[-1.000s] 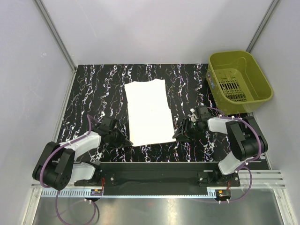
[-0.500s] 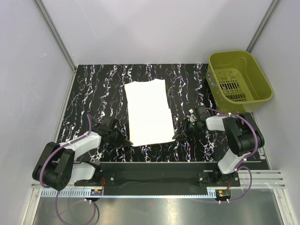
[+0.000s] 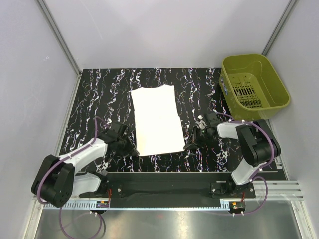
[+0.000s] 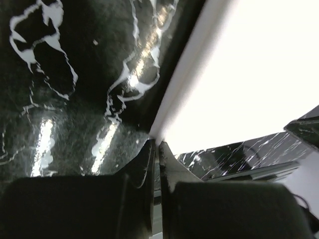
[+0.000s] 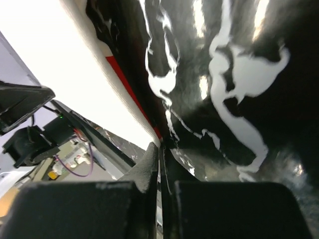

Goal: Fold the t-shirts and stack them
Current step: Fold the tshirt

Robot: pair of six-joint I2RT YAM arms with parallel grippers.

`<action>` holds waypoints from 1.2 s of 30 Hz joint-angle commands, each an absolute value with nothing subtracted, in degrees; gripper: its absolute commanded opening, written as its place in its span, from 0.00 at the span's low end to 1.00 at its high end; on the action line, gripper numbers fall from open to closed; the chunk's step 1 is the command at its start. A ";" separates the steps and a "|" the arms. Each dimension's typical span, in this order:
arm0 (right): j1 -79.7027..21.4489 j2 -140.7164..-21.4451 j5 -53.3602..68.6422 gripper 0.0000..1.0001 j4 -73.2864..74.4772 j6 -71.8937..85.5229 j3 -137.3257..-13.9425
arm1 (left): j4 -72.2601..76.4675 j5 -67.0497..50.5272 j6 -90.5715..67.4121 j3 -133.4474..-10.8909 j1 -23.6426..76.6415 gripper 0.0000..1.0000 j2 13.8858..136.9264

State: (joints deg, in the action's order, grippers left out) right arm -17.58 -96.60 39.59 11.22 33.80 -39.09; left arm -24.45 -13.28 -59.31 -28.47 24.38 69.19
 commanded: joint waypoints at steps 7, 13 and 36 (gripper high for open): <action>-24.59 -82.37 34.80 0.00 17.75 36.99 -33.06 | -38.49 -4.75 -61.59 -29.19 37.94 0.00 58.28; -31.63 -69.03 34.10 0.00 21.61 43.84 -27.87 | -41.39 -2.38 -73.01 -27.68 54.71 0.00 52.74; -37.97 -59.11 33.75 0.00 34.37 50.99 -33.12 | -57.74 7.03 -86.53 -35.49 68.86 0.00 36.12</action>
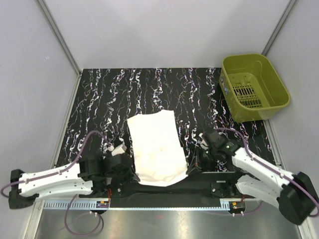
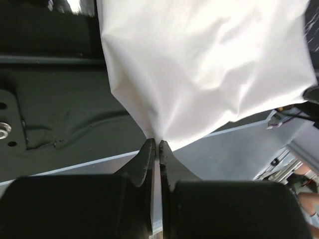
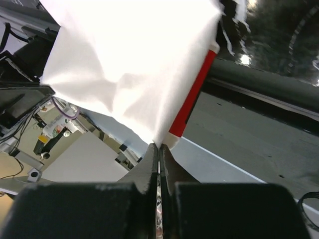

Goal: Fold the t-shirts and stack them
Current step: Fold the tshirt

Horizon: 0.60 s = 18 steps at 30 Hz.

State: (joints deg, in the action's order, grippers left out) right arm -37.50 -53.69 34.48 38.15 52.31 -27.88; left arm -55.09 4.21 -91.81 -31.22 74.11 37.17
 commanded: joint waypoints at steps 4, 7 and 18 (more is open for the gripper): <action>-37.97 -65.56 33.93 0.00 35.15 48.61 -41.02 | -57.30 3.43 -73.67 -42.79 59.51 0.00 43.29; -37.36 -68.72 33.66 0.00 37.44 46.06 -46.22 | -58.18 3.78 -66.99 -49.21 55.56 0.00 49.46; -29.19 -79.62 38.76 0.00 44.82 36.13 -60.81 | -57.31 0.35 -54.23 -57.83 39.74 0.00 54.49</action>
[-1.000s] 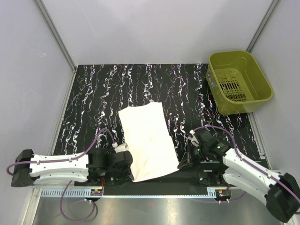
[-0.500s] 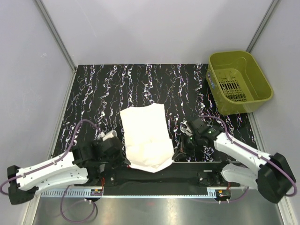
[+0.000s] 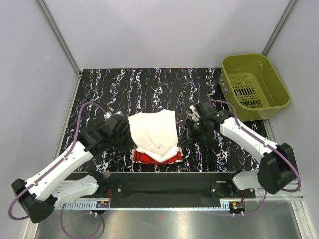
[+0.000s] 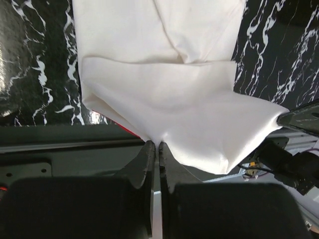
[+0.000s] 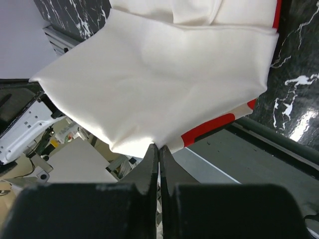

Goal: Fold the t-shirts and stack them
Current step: Fold the tshirt

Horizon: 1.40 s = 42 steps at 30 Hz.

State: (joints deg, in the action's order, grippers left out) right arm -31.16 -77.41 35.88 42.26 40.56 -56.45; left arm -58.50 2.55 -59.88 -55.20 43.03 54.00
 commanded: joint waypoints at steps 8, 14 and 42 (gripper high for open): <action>-24.70 -88.49 42.27 0.00 45.44 32.61 -69.16 | -55.64 -3.86 -47.73 -60.46 29.72 0.00 58.71; -22.77 -95.17 45.35 0.00 44.48 32.17 -74.17 | -52.65 -6.68 -43.25 -62.83 24.27 0.00 64.77; -16.96 -113.55 50.45 0.00 45.88 31.20 -95.45 | -42.54 -12.57 -35.25 -74.17 12.48 0.00 83.32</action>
State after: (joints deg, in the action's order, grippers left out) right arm -17.89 -112.84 47.75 45.32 32.23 -92.05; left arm -46.30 -10.48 -36.82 -70.67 13.06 82.46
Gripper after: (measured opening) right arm 0.012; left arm 0.056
